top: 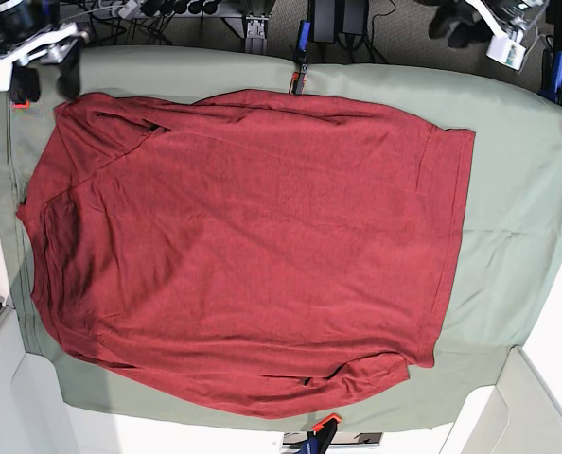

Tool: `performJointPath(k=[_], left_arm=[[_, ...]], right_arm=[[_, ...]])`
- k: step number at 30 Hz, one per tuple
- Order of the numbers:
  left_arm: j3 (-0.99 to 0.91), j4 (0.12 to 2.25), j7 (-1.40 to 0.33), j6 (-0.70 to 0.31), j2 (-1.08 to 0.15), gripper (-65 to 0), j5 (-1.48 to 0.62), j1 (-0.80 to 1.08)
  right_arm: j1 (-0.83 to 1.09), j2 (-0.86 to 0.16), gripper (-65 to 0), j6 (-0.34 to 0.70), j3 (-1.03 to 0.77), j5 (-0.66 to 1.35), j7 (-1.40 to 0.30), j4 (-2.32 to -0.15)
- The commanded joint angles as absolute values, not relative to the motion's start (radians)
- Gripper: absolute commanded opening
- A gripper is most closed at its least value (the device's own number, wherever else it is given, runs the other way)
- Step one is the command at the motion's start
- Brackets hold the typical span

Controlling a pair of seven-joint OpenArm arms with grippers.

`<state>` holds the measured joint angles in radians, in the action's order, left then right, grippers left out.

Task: Fold the T-shirt properly
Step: 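Move the right gripper down to the shirt's shoulder corner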

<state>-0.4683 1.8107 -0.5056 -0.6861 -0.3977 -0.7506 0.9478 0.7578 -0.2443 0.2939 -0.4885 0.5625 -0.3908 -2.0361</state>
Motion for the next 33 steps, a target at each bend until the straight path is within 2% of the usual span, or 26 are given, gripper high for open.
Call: performJointPath(k=[1,4,8,19,33], left_arm=[[-0.490,1.830,-0.502,-0.698,-0.415,-34.8,-0.780,0.965],[-0.525,1.833,-0.532,-0.698,-0.428,-34.1,-0.836,0.965],[-0.541,1.833,-0.535,-0.698,-0.450,-26.5,-0.842,0.965],[-0.541,1.833,-0.550,-0.698,-0.458,-26.4,-0.851,0.965],[-0.572,1.834,-0.550,-0.698,-0.493,-26.3,-0.864,0.964]], right_arm=[[0.746,-0.253,-25.3,0.299,-0.496,0.577,-0.384,-2.050],[0.710,-0.252,-25.3,0.299,-0.495,0.577,-0.394,-2.032],[0.649,-0.252,-25.3,0.288,-0.495,0.562,-0.397,-1.968],[0.516,-0.252,-25.3,0.267,-0.485,0.557,-0.429,-1.768],[0.486,-0.246,-25.3,0.282,-0.321,0.494,-0.484,-1.763]])
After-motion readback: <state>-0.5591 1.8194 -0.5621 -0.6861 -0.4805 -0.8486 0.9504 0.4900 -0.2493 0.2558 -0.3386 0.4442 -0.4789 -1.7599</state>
